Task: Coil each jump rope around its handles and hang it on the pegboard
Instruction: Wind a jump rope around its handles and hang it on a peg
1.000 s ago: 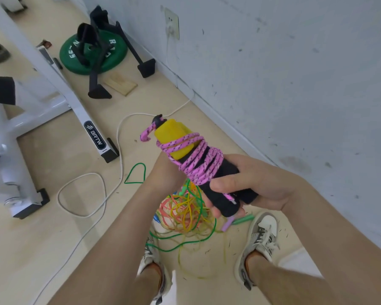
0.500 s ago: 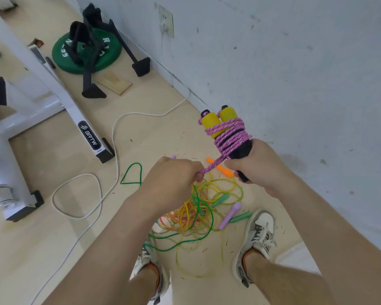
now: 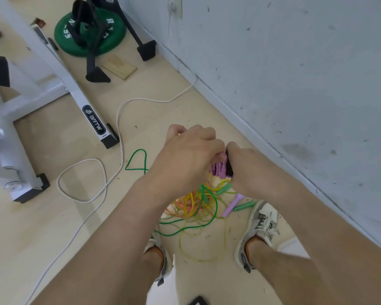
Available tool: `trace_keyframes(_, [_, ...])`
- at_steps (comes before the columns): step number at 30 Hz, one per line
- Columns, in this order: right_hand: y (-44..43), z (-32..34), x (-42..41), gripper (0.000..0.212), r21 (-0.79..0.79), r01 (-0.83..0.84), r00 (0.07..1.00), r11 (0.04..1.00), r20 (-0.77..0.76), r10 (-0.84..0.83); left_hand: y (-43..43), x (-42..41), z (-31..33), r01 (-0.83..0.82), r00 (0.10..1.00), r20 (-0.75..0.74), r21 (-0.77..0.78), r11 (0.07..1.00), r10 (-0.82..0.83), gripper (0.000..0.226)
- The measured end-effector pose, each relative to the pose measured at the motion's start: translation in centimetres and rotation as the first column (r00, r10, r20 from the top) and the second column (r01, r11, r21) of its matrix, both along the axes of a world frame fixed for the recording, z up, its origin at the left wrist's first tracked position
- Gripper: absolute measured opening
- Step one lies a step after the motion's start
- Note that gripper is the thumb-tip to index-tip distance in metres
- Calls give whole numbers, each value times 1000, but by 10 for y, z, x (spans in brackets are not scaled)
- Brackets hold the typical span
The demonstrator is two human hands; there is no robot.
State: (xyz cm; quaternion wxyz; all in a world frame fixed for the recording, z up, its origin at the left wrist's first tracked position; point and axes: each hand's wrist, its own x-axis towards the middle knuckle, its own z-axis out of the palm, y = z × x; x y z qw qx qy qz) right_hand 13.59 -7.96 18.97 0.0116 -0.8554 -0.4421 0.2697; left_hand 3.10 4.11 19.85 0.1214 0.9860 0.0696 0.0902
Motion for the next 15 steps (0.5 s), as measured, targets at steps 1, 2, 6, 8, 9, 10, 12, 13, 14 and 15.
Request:
trace_keyframes(1, [1, 2, -2, 23, -14, -55, 998, 998, 6, 55, 3, 0, 0, -32, 999, 9, -2, 999, 32, 34])
trace_keyframes(2, [1, 4, -4, 23, -26, -106, 994, 994, -1, 106, 6, 0, 1, -60, 998, 13, -5, 998, 60, 35])
trace_keyframes(6, [2, 16, -11, 41, 44, -158, 938, 987, -306, 164, 13, -2, 6, -137, 989, -53, -14, 990, 136, 43])
trace_keyframes(8, [2, 21, -12, 47, 52, -144, 901, 988, -405, 153, 19, -3, 6, -175, 982, -87, -62, 983, 169, 39])
trace_keyframes(9, [1, 22, -10, 51, 47, -142, 893, 989, -424, 149, 24, -4, 4, -187, 979, -95, -87, 979, 178, 36])
trace_keyframes(10, [0, 22, -7, 54, 48, -134, 875, 990, -463, 141, 29, -6, 2, -203, 975, -111, -117, 972, 190, 36])
trace_keyframes(12, [-4, 24, -1, 56, 60, -99, 796, 993, -594, 116, 39, -11, 2, -273, 955, -193, -280, 920, 225, 42])
trace_keyframes(13, [-6, 27, 2, 59, 76, -81, 755, 994, -647, 111, 42, -14, 5, -312, 943, -244, -425, 850, 225, 47])
trace_keyframes(14, [-8, 29, 6, 63, 97, -51, 715, 994, -691, 105, 45, -17, 9, -339, 937, -278, -568, 750, 213, 48])
trace_keyframes(15, [-10, 31, 10, 64, 114, -10, 665, 993, -741, 92, 47, -19, 12, -358, 933, -295, -675, 645, 209, 45])
